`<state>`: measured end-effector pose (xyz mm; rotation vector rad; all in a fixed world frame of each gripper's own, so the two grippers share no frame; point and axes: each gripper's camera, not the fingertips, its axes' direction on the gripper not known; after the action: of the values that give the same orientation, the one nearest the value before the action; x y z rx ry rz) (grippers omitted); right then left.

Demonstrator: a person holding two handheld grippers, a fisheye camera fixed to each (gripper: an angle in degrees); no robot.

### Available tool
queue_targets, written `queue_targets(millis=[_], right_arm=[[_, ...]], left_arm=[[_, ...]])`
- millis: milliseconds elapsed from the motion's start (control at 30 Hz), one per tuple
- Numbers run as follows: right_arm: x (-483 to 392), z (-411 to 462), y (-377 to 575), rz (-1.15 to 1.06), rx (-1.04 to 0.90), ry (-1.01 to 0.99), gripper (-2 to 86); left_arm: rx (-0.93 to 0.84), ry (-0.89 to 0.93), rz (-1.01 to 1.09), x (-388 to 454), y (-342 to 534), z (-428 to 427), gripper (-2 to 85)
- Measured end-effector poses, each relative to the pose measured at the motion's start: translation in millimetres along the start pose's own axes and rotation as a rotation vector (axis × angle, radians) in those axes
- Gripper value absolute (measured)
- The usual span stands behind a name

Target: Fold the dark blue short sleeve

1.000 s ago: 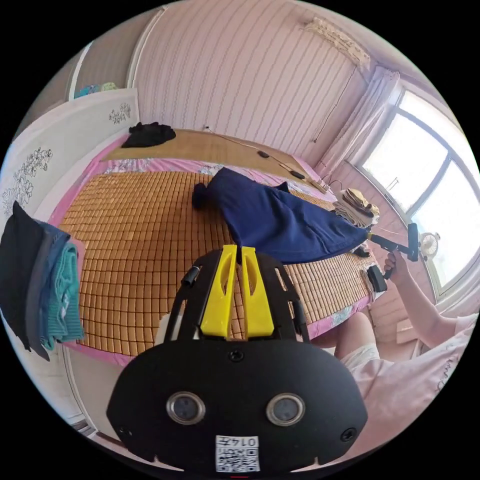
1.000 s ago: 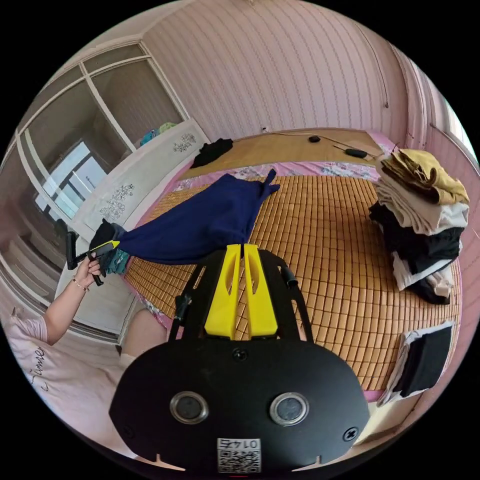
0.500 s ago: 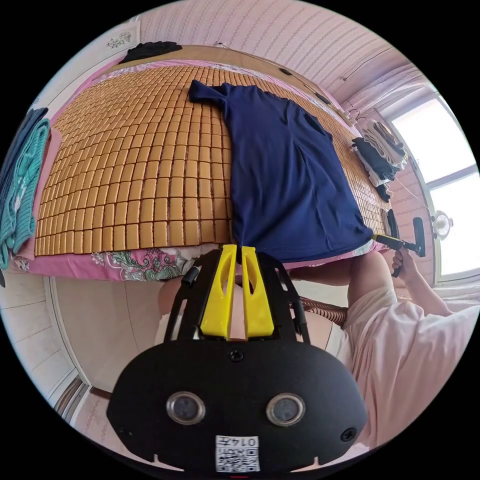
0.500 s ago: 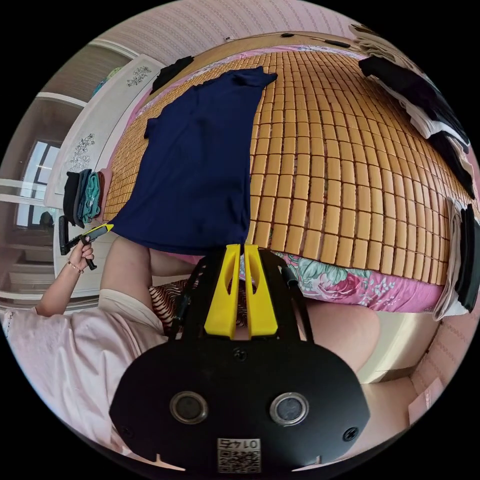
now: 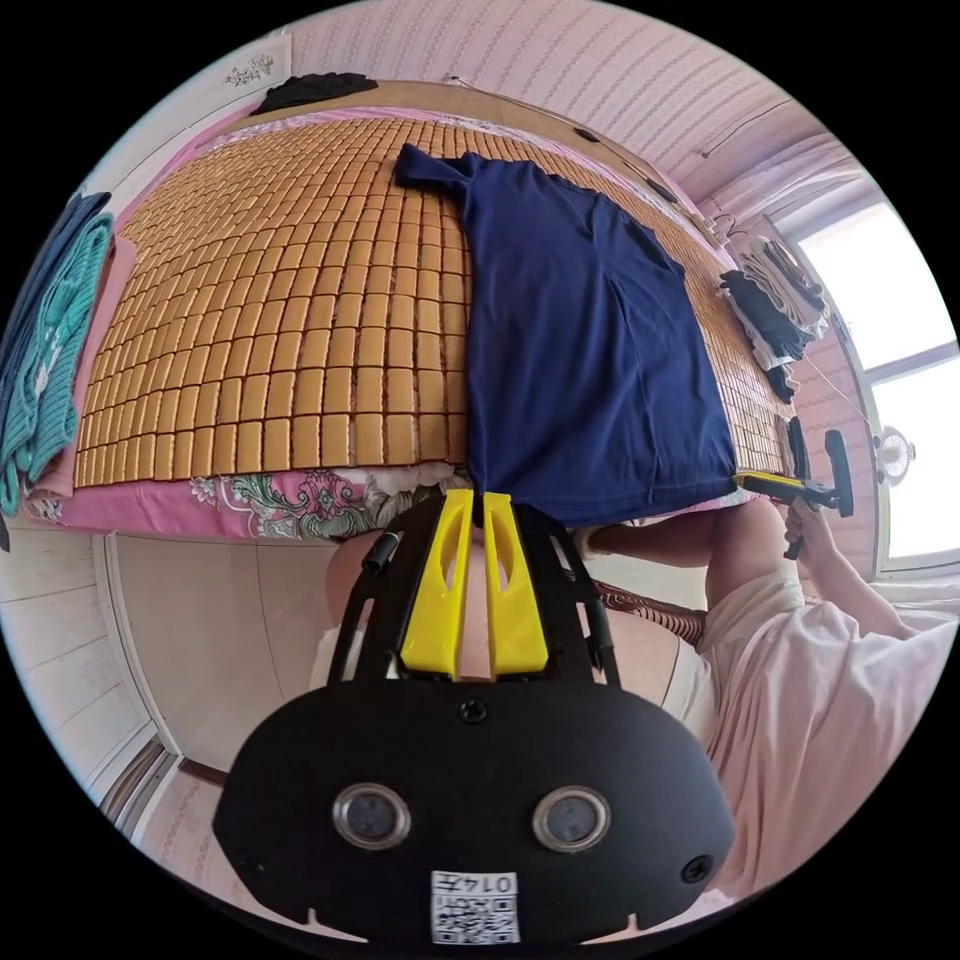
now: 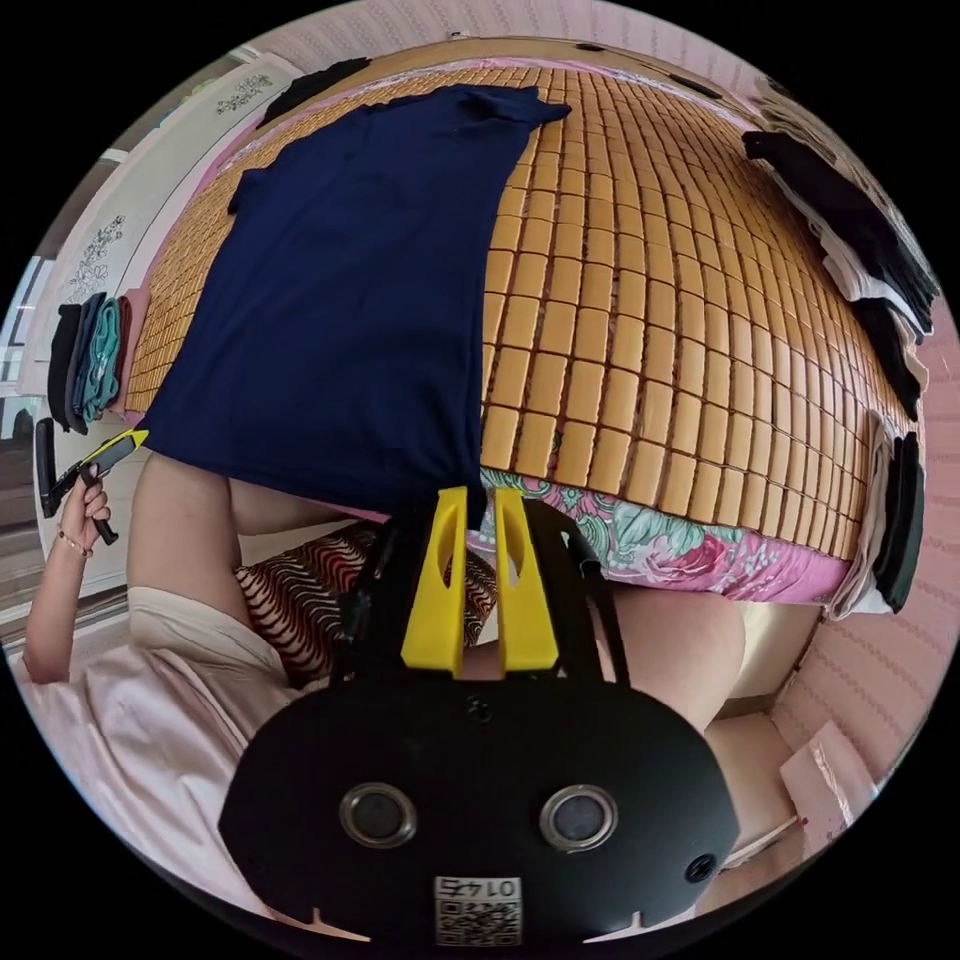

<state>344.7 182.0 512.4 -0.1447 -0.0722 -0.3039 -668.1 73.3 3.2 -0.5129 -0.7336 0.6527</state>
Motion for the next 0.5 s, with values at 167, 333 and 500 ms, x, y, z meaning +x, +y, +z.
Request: queue_targets(millis=[167,333,500], right_arm=[[10,-8,15,-0.031,-0.016,-0.045,1.1],[17,0,27,-0.034,-0.059,-0.103,2.5],[33,-24,16,-0.062,-0.008,-0.068,7.5]], left_arm=[[0.0,0.005,0.023,10,11,2,-0.7],[-0.037,-0.027,0.032,22,25,20,-0.1],[-0.003,-0.113,0.037,28,24,8,0.3]])
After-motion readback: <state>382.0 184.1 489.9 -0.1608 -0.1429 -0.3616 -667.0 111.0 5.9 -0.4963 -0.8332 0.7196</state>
